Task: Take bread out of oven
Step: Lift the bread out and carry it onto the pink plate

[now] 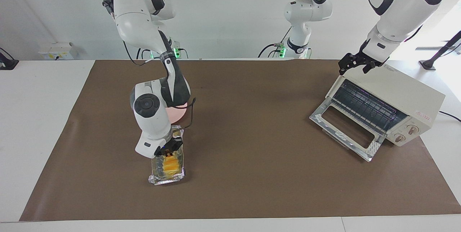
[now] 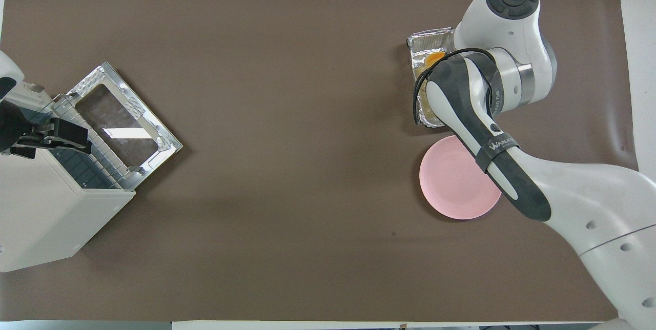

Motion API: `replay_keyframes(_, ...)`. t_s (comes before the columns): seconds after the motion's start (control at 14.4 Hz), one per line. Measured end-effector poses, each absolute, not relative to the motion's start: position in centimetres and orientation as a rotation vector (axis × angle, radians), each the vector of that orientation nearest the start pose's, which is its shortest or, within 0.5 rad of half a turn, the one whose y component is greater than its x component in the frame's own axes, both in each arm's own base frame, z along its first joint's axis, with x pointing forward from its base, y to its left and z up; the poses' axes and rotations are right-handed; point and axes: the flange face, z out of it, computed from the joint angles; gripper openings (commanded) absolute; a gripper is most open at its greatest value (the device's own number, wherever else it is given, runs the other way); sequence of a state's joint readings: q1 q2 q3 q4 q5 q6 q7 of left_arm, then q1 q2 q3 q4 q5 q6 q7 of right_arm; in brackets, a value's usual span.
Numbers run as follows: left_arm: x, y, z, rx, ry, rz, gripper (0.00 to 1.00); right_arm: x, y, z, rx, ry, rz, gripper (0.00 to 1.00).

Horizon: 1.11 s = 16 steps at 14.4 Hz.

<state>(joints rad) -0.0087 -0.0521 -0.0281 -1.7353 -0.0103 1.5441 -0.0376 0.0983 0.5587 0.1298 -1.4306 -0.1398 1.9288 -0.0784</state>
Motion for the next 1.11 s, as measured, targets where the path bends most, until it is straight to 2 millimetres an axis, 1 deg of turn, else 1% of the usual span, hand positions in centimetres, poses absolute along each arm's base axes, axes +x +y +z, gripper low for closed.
replay_keyframes(0.14,52.9,-2.1,57.4,-3.138,-0.002,0.219,1.0,67.6,13.6,40.4,-3.164,-0.547,0.133,0.0)
replay_keyframes(0.28,52.9,-2.1,57.4,-3.138,-0.002,0.219,1.0,65.3,13.8,43.6,-3.143,-0.511,0.179,0.0)
replay_keyframes(0.42,52.9,-2.1,57.4,-3.138,-0.002,0.219,1.0,62.1,14.0,45.5,-3.107,-0.459,0.196,0.0)
replay_keyframes(0.49,52.9,-2.1,57.4,-3.138,-0.002,0.219,1.0,60.3,13.9,45.8,-3.094,-0.442,0.197,0.0)
replay_keyframes(0.55,52.9,-2.1,57.4,-3.138,-0.002,0.219,1.0,58.4,13.8,45.7,-3.084,-0.428,0.183,0.0)
replay_keyframes(0.69,52.9,-2.1,57.4,-3.138,-0.002,0.219,1.0,54.6,13.3,44.0,-3.078,-0.404,0.124,0.0)
replay_keyframes(0.83,52.9,-2.1,57.4,-3.138,-0.002,0.219,1.0,51.2,12.6,41.2,-3.084,-0.387,0.049,0.0)
replay_keyframes(0.9,52.9,-2.1,57.4,-3.138,-0.002,0.219,1.0,49.6,12.2,39.4,-3.084,-0.376,0.009,0.0)
replay_keyframes(1.04,52.9,-2.1,57.4,-3.138,-0.002,0.219,1.0,47.3,11.5,36.5,-3.088,-0.367,-0.046,0.0)
replay_keyframes(1.11,52.9,-2.1,57.4,-3.138,-0.002,0.219,1.0,46.8,11.4,35.6,-3.088,-0.365,-0.067,0.0)
